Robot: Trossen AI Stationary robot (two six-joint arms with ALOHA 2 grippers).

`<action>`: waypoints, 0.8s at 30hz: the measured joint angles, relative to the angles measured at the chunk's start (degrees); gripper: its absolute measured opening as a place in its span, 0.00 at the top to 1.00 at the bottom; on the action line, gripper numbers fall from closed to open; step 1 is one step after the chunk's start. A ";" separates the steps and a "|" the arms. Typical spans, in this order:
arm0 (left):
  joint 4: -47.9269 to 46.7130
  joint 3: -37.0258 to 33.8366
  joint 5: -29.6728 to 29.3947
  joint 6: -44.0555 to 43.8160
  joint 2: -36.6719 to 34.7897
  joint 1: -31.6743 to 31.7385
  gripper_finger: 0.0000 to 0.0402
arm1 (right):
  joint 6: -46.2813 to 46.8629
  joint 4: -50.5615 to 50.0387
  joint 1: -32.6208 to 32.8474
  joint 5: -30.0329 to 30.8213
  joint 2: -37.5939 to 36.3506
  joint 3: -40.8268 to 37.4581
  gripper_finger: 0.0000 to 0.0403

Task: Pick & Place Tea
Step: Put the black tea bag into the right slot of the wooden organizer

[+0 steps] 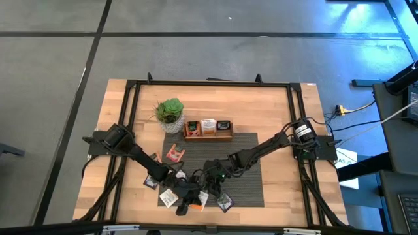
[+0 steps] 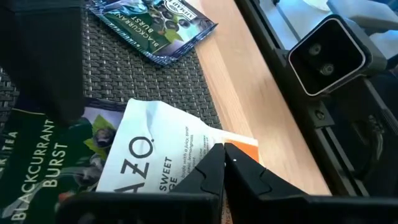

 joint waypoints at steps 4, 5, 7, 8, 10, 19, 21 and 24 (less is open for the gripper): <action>-0.41 -0.02 0.44 0.52 0.09 0.52 0.98 | 0.40 -0.32 -0.13 -3.09 0.00 0.03 0.42; -0.67 0.00 0.52 0.50 0.11 0.61 0.97 | 0.49 -0.38 -0.18 -4.16 0.00 0.03 0.43; -0.73 0.00 0.53 0.61 0.15 0.65 0.97 | 0.52 -0.43 -0.22 -4.83 0.00 0.03 0.44; -0.71 -0.02 0.52 0.84 0.17 0.65 0.98 | 0.60 -0.47 -0.20 -4.88 0.00 0.03 0.45; -0.69 -0.05 0.47 0.91 0.20 0.65 0.98 | 1.46 -0.57 -0.20 -5.22 0.00 -0.01 0.48; -0.45 -0.15 -0.40 0.97 0.28 0.67 0.97 | -1.61 -0.80 -0.09 -7.10 0.00 -0.08 0.61; -0.40 -0.15 -0.46 1.01 0.28 0.67 0.97 | -1.63 -0.73 -0.07 -7.17 0.02 -0.11 0.62; -0.34 -0.20 -0.61 1.01 0.31 0.67 0.98 | -1.60 -0.68 -0.02 -7.21 0.02 -0.13 0.65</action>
